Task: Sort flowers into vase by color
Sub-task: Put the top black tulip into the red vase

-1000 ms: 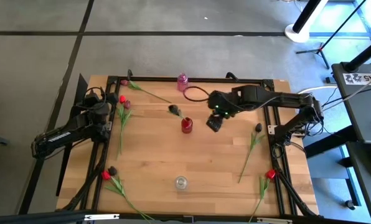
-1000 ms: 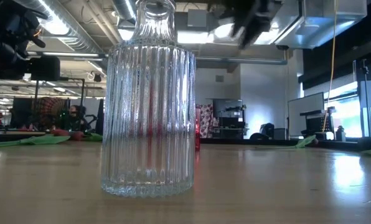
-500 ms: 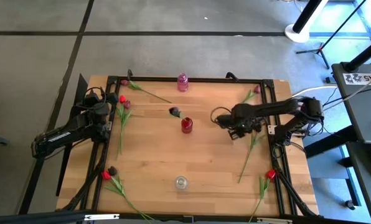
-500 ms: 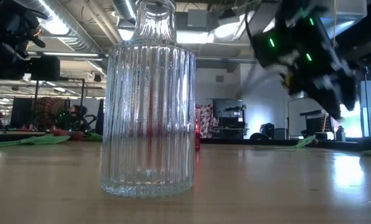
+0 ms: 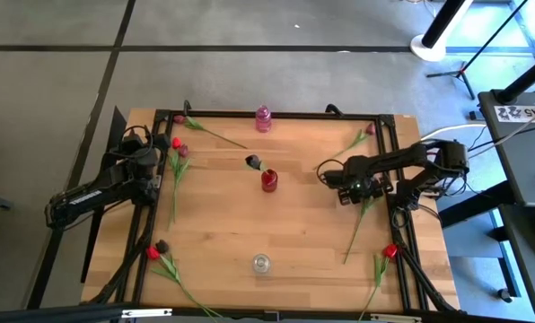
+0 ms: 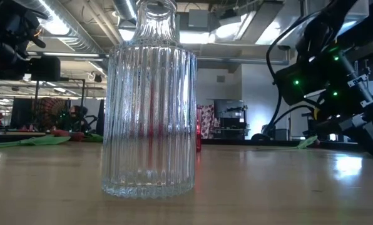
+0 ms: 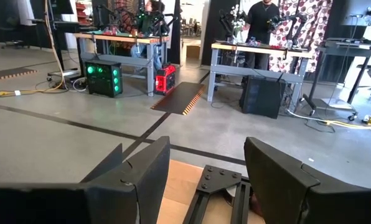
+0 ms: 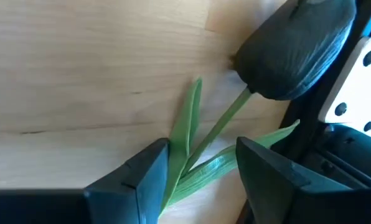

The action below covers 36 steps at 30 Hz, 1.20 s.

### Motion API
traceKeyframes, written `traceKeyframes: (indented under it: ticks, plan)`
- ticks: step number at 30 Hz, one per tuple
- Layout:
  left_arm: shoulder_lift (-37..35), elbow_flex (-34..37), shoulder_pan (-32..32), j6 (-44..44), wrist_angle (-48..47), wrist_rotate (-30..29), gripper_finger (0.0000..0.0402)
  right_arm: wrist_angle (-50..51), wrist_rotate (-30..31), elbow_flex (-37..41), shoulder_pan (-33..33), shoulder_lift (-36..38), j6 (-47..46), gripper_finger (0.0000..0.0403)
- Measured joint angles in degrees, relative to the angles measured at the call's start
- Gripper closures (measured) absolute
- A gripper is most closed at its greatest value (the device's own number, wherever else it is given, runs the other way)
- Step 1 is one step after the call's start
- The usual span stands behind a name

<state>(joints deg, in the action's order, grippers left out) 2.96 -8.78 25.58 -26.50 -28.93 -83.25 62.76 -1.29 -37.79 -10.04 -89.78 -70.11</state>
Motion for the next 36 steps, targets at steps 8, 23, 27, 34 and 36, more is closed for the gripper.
traceKeyframes:
  ticks: [8, 23, 27, 34, 36]
  plan:
    - [0.0, 0.0, 0.0, 0.0, 0.0, 0.0, 0.0198, -2.8, 0.3, 0.3, -2.3, 2.2, 3.5, 0.0245]
    - [0.0, 0.0, 0.0, 0.0, 0.0, 0.0, 0.0198, -13.5, 5.6, -7.6, -2.3, 18.1, 7.4, 0.0377]
    - [0.0, 0.0, 0.0, 0.0, 0.0, 0.0, 0.0198, -27.2, 10.2, -14.2, -2.3, 22.8, 14.4, 0.0396]
    - [0.0, 0.0, 0.0, 0.0, 0.0, 0.0, 0.0198, -61.8, 14.3, -21.0, -2.3, 24.3, 35.5, 0.0395]
    - [0.0, 0.0, 0.0, 0.0, 0.0, 0.0, 0.0198, -70.1, 13.6, -22.1, -1.9, 24.0, 42.4, 0.0398]
